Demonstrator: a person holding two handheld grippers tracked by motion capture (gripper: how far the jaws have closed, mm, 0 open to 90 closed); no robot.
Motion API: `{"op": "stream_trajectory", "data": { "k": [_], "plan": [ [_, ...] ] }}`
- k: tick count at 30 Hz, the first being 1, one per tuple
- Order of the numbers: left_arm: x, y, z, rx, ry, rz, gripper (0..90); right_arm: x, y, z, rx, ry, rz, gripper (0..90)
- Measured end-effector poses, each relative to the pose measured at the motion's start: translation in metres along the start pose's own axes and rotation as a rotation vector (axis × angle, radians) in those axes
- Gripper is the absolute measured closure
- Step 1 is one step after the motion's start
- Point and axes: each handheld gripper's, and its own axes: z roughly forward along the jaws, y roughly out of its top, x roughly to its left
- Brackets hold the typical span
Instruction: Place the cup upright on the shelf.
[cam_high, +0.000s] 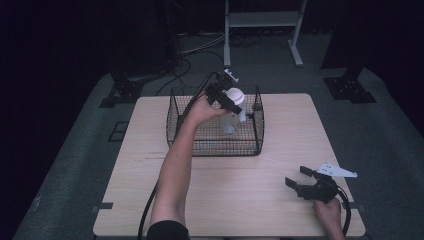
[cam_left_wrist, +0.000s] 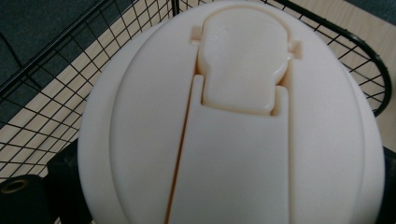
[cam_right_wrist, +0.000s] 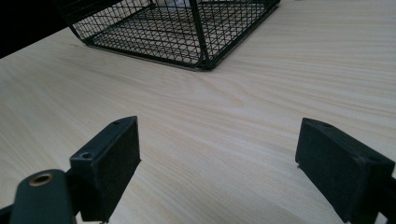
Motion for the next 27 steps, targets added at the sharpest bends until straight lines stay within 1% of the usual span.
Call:
{"op": "stream_trajectory", "data": {
  "k": [3, 9, 16, 18, 21, 22, 23, 24, 27],
  "plan": [
    [0.000, 0.000, 0.003, 0.006, -0.001, 0.004, 5.1, 0.000, 0.000, 0.000, -0.001, 0.001, 0.001, 12.9],
    [0.002, -0.004, 0.008, 0.000, 0.000, -0.004, 5.0, 0.001, 0.000, 0.000, 0.002, -0.001, 0.000, 12.9],
    [0.006, -0.014, 0.013, 0.000, -0.012, -0.026, 5.0, 0.001, 0.000, 0.000, 0.002, -0.001, -0.006, 12.9],
    [0.007, -0.018, 0.014, 0.004, -0.011, -0.022, 5.0, 0.001, 0.000, 0.001, 0.001, -0.001, -0.008, 12.9],
    [0.009, -0.024, 0.016, 0.007, -0.011, -0.037, 5.0, 0.001, 0.000, 0.001, 0.000, -0.001, -0.008, 12.9],
    [0.010, -0.026, 0.017, 0.006, -0.012, -0.039, 5.0, 0.001, 0.000, 0.001, 0.001, -0.002, -0.008, 12.9],
    [0.010, -0.028, 0.017, -0.011, -0.014, -0.042, 5.0, 0.001, 0.000, 0.001, 0.001, -0.003, -0.007, 12.9],
    [0.010, -0.029, 0.016, -0.017, -0.012, -0.046, 5.0, 0.001, 0.000, 0.001, 0.002, -0.003, -0.008, 12.9],
    [0.009, -0.031, 0.016, -0.024, -0.010, -0.040, 4.9, 0.002, 0.000, 0.001, 0.003, -0.003, -0.008, 12.9]
  ]
}}
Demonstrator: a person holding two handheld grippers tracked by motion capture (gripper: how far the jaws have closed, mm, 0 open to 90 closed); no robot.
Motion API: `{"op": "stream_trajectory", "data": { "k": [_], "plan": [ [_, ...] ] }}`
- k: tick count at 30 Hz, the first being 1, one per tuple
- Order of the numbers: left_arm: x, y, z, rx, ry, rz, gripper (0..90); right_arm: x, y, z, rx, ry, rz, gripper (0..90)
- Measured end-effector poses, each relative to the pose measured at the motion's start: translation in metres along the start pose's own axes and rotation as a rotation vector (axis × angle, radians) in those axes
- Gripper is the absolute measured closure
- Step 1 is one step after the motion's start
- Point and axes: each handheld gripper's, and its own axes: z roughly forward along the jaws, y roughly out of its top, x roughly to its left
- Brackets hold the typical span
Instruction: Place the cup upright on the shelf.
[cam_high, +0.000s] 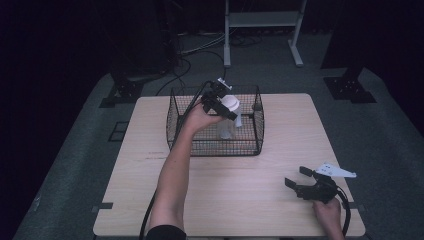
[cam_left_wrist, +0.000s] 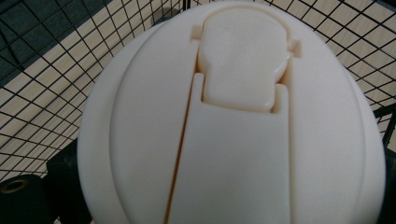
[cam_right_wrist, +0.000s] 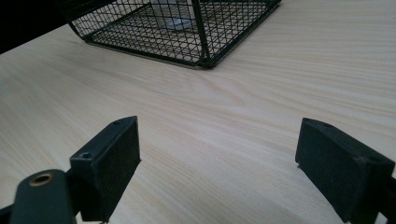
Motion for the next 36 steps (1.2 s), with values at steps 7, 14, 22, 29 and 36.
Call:
{"op": "stream_trajectory", "data": {
  "k": [7, 14, 22, 29, 36],
  "plan": [
    [-0.006, 0.001, 0.003, 0.003, 0.013, 0.020, 4.8, 0.000, 0.000, 0.000, 0.001, -0.002, -0.004, 12.9],
    [-0.006, 0.001, 0.002, 0.005, 0.014, 0.022, 4.6, 0.000, 0.000, 0.000, 0.001, -0.002, -0.005, 12.9],
    [-0.006, 0.001, -0.001, -0.014, 0.016, 0.020, 2.8, 0.000, 0.000, 0.001, 0.003, -0.002, -0.005, 12.9],
    [-0.005, 0.000, -0.008, -0.042, 0.019, 0.011, 0.0, 0.001, 0.000, 0.001, 0.006, -0.001, -0.005, 12.9],
    [-0.006, -0.001, -0.015, -0.063, 0.012, 0.016, 0.0, 0.001, 0.000, 0.001, 0.010, -0.001, -0.007, 12.9]
  ]
}}
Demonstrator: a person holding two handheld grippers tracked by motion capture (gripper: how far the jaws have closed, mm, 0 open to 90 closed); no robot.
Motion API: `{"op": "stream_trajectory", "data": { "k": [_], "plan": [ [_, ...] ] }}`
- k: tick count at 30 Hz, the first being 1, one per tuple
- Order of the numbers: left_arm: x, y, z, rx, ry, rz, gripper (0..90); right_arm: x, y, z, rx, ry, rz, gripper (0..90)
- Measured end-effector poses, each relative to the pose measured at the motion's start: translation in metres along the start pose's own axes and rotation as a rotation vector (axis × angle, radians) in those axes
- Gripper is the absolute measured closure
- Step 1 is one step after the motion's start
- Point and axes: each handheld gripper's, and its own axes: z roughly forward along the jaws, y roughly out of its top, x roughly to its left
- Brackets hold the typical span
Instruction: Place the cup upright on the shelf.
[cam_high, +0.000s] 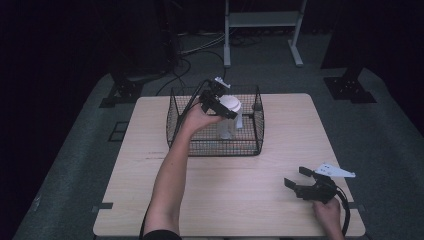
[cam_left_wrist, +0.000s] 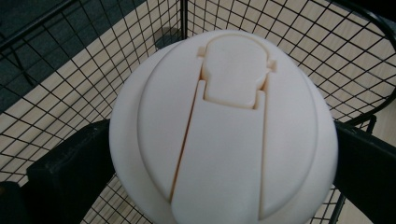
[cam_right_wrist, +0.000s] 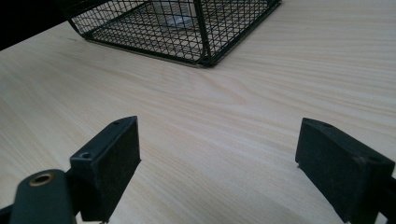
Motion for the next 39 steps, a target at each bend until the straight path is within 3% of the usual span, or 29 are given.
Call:
{"op": "stream_trajectory", "data": {
  "k": [5, 15, 23, 39],
  "plan": [
    [-0.002, 0.001, -0.006, -0.026, -0.007, 0.007, 0.0, 0.000, 0.000, 0.000, 0.003, 0.000, 0.000, 12.9],
    [-0.004, -0.002, -0.019, -0.032, 0.000, 0.018, 0.0, 0.001, 0.000, 0.000, 0.005, -0.002, -0.005, 12.9],
    [0.000, -0.016, -0.036, -0.038, 0.018, 0.002, 0.0, 0.001, 0.000, 0.001, 0.007, -0.006, -0.010, 12.9],
    [0.000, -0.049, -0.053, -0.027, 0.038, -0.010, 0.0, 0.002, 0.000, 0.001, 0.015, -0.018, -0.013, 12.9]
  ]
}}
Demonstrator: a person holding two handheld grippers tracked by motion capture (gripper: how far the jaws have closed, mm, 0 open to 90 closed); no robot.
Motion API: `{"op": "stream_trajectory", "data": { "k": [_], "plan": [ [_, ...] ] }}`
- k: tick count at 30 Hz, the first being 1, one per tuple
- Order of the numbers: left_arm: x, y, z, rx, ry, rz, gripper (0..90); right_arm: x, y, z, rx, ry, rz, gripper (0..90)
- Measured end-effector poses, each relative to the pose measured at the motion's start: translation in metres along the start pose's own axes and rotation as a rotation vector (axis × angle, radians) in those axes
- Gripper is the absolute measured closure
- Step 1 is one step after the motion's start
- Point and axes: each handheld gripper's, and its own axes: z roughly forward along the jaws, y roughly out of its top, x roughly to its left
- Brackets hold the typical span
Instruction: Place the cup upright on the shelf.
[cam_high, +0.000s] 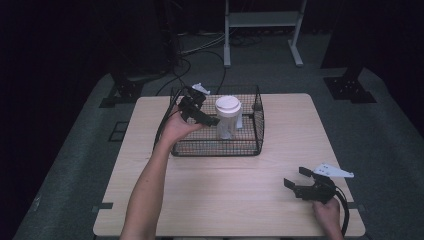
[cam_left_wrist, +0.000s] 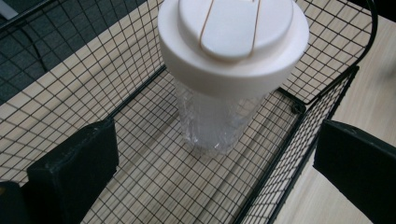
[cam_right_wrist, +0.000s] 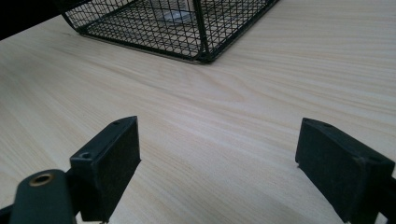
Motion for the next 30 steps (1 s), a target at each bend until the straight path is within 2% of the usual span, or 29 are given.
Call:
{"op": "stream_trajectory", "data": {
  "k": [16, 30],
  "plan": [
    [-0.015, -0.022, -0.019, -0.030, -0.016, 0.026, 0.0, 0.001, 0.000, 0.001, 0.007, -0.013, -0.002, 12.9],
    [-0.030, -0.037, -0.036, -0.028, -0.023, 0.045, 0.0, 0.001, 0.000, 0.001, 0.011, -0.020, -0.012, 12.9]
  ]
}}
